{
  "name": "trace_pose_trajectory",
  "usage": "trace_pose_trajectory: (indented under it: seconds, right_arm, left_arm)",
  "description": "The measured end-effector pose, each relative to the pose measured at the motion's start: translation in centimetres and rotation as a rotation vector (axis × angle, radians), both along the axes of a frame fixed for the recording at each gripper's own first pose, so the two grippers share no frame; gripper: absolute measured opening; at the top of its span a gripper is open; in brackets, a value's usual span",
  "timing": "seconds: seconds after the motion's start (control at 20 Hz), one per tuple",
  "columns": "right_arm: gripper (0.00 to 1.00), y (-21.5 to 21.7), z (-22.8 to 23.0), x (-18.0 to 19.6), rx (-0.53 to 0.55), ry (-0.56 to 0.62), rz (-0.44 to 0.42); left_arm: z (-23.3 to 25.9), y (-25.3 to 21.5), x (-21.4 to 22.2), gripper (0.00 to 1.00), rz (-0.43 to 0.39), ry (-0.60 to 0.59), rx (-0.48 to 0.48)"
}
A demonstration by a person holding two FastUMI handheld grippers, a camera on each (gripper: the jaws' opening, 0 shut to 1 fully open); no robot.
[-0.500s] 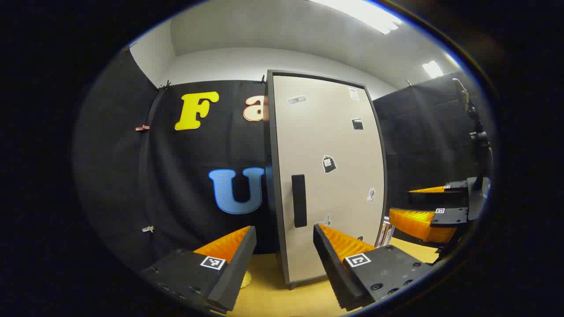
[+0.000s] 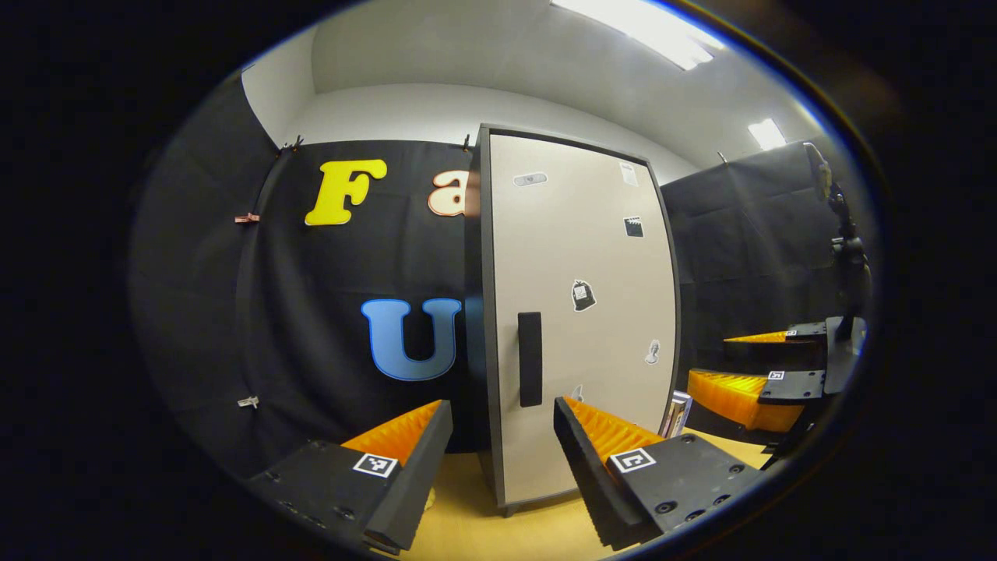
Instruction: Open the cabinet door with the right hand, grasp the bottle in the cabinet with the left hand and place it on the coaster, then close the cabinet door with the right hand.
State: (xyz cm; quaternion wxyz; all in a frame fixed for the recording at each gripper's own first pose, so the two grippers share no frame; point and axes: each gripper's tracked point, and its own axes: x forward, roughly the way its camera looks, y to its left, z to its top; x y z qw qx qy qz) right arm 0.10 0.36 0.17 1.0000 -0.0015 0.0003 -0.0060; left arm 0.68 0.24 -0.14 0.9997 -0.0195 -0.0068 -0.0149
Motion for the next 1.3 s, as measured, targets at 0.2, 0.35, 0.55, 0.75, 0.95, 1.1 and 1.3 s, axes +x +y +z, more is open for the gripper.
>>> trace_pose_trajectory:
  seconds: [0.2, 0.35, 0.55, 0.75, 0.95, 1.1, 1.3]
  right_arm:
    - [0.98, -0.8, 0.2, 0.0, 0.026, -0.001, -0.018]
    - [0.98, -1.8, 0.5, 0.0, 0.004, -0.013, -0.042]
    - [0.98, -1.4, 0.8, 0.2, -0.004, -0.025, -0.032]
    - [0.97, -0.5, 1.8, 0.7, 0.025, -0.071, -0.004]
    - [0.97, 1.6, 2.6, 2.4, 0.054, -0.099, 0.048]
    - [0.97, 4.0, 2.6, 4.3, 0.060, -0.092, 0.089]
    - [0.97, 7.2, 1.1, 7.8, 0.066, -0.035, 0.128]
  left_arm:
    - [-0.1, -0.2, 0.3, 0.84, -0.003, 0.003, -0.004]
    - [0.1, -0.6, 0.2, 0.84, -0.019, -0.007, -0.005]
    - [0.3, -0.4, 0.2, 0.84, -0.016, -0.016, 0.009]
    - [-0.1, 0.2, 0.0, 0.84, -0.006, -0.009, 0.010]
    - [-0.4, 2.0, -0.6, 0.84, 0.020, -0.010, 0.018]
    - [-0.6, 3.5, -1.3, 0.84, 0.032, -0.013, 0.029]
    - [-1.0, 6.1, -2.0, 0.84, 0.071, -0.015, 0.069]
